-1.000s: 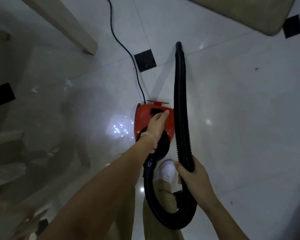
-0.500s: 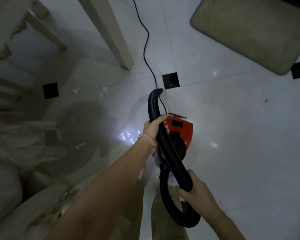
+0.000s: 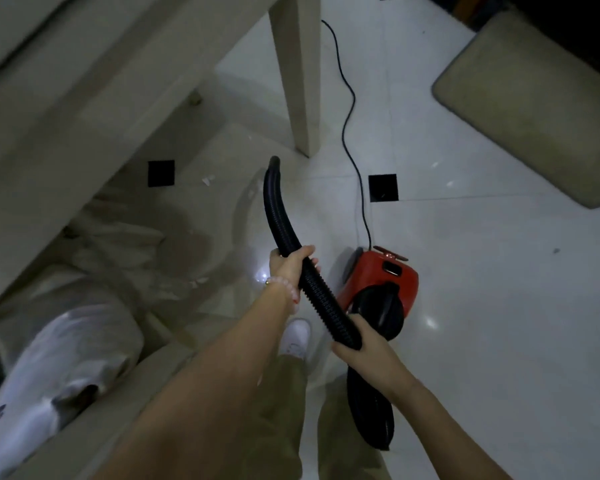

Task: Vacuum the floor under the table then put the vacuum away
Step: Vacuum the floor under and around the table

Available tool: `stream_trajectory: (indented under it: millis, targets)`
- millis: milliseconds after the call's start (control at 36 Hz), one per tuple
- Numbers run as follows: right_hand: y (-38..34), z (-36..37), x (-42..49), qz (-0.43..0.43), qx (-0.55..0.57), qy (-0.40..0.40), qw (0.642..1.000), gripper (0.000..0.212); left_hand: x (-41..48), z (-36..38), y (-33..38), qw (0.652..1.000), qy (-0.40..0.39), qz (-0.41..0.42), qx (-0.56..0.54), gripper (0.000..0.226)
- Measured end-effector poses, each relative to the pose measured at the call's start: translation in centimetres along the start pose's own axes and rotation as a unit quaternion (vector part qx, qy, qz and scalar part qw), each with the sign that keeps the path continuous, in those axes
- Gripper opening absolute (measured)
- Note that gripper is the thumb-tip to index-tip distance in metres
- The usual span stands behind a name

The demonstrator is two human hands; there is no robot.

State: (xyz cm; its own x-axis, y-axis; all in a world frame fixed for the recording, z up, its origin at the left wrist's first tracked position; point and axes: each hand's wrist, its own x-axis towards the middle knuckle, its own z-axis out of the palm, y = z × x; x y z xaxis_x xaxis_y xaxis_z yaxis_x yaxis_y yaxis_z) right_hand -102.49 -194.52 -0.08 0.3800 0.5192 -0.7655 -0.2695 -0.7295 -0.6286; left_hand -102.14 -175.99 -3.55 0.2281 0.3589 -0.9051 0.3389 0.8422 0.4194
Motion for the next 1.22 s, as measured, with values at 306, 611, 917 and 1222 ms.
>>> stream_trajectory:
  millis: [306, 611, 917, 1222]
  targets:
    - [-2.1, 2.9, 2.0, -0.021, 0.042, 0.013, 0.999, 0.038, 3.0, -1.6, 1.8, 0.997, 0.041, 0.019, 0.054, 0.032]
    - [-2.6, 0.7, 6.0, -0.038, -0.025, 0.015, 0.999, 0.032, 5.7, -1.2, 2.7, 0.998, 0.065, 0.001, -0.021, 0.043]
    - [-3.1, -2.8, 13.0, -0.067, -0.091, 0.015, 0.993, 0.052, 11.5, 1.7, 4.7, 0.991, 0.088, 0.058, -0.084, 0.025]
    - [-4.1, -3.8, 18.9, -0.039, -0.045, -0.025, 0.998, 0.031, 18.5, 2.2, 5.4, 0.993, 0.105, 0.043, 0.023, 0.048]
